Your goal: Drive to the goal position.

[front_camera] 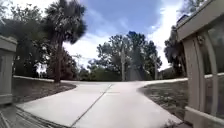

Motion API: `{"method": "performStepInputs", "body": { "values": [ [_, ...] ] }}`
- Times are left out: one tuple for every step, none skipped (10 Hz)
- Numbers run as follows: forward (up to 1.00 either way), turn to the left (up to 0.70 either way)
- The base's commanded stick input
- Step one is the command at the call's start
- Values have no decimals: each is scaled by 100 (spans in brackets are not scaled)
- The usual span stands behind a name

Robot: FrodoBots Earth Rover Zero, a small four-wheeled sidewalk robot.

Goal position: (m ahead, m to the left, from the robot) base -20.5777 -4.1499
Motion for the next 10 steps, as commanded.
{"method": "performStepInputs", "body": {
  "values": [
    [0,45],
    [0,45],
    [0,45],
    [0,45],
    [0,45],
    [0,45],
    [0,45],
    [0,45],
    [0,45],
    [0,45]
  ]
}}
